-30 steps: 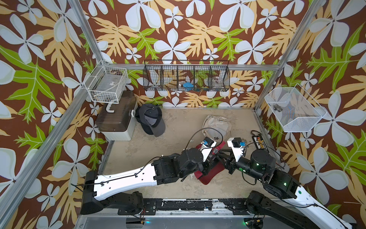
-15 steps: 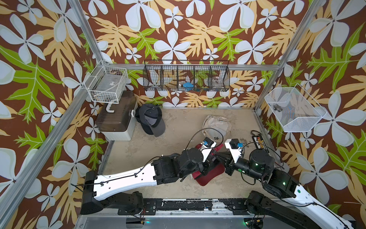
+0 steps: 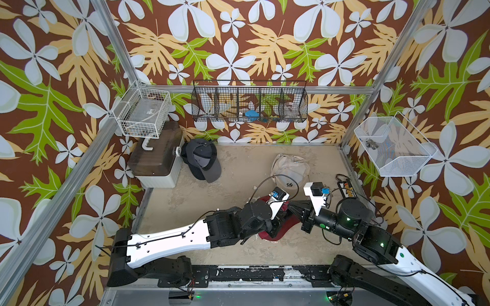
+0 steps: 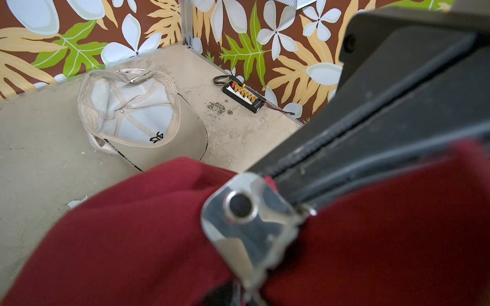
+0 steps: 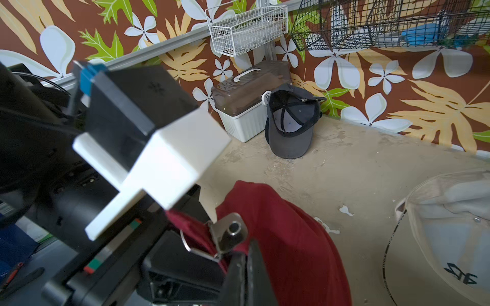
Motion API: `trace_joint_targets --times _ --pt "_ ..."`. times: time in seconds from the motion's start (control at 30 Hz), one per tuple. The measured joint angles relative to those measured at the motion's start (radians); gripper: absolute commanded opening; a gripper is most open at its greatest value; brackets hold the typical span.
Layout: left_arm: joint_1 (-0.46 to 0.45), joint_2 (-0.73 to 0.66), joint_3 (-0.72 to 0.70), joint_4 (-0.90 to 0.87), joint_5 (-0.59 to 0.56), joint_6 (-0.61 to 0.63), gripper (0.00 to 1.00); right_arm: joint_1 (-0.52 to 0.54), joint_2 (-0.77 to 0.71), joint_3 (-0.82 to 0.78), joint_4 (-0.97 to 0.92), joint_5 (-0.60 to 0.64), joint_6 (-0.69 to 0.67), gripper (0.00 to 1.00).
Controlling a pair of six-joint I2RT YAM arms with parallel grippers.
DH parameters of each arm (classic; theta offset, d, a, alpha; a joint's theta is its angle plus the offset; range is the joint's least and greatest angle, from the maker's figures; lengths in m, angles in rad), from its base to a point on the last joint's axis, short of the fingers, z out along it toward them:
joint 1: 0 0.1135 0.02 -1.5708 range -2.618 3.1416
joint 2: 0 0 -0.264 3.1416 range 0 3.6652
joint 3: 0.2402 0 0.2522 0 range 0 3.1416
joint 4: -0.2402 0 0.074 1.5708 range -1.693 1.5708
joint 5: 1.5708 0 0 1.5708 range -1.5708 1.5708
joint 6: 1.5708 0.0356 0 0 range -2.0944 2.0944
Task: Open the adjustable buckle of the baseball cap
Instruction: Pull the adjustable strap on the baseball cap.
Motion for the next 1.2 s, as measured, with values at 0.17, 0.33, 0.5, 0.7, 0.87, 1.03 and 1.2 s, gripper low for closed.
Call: trace_joint_targets --times 0.17,0.33,0.5,0.7,0.87,1.03,1.2 --pt "0.000 -0.021 -0.022 0.005 0.000 -0.010 0.05 0.000 0.024 0.021 0.003 0.002 0.019 0.00" --pt "0.000 -0.045 -0.048 0.006 -0.001 -0.021 0.05 0.000 0.035 0.041 0.014 0.042 0.031 0.00" --pt "0.000 -0.074 -0.081 0.003 -0.010 -0.025 0.05 0.000 0.064 0.064 0.016 0.098 0.035 0.00" --pt "0.000 -0.129 -0.103 -0.013 -0.048 -0.025 0.05 0.000 0.103 0.084 0.002 0.200 0.045 0.00" --pt "0.039 -0.191 -0.117 -0.025 -0.076 -0.023 0.04 -0.001 0.147 0.085 -0.019 0.259 0.050 0.00" --pt "0.182 -0.244 -0.153 -0.025 -0.068 -0.023 0.04 -0.002 0.154 0.041 -0.022 0.266 0.057 0.00" --pt "0.338 -0.224 -0.148 -0.014 -0.024 -0.009 0.04 -0.002 0.163 -0.007 -0.022 0.277 0.057 0.00"
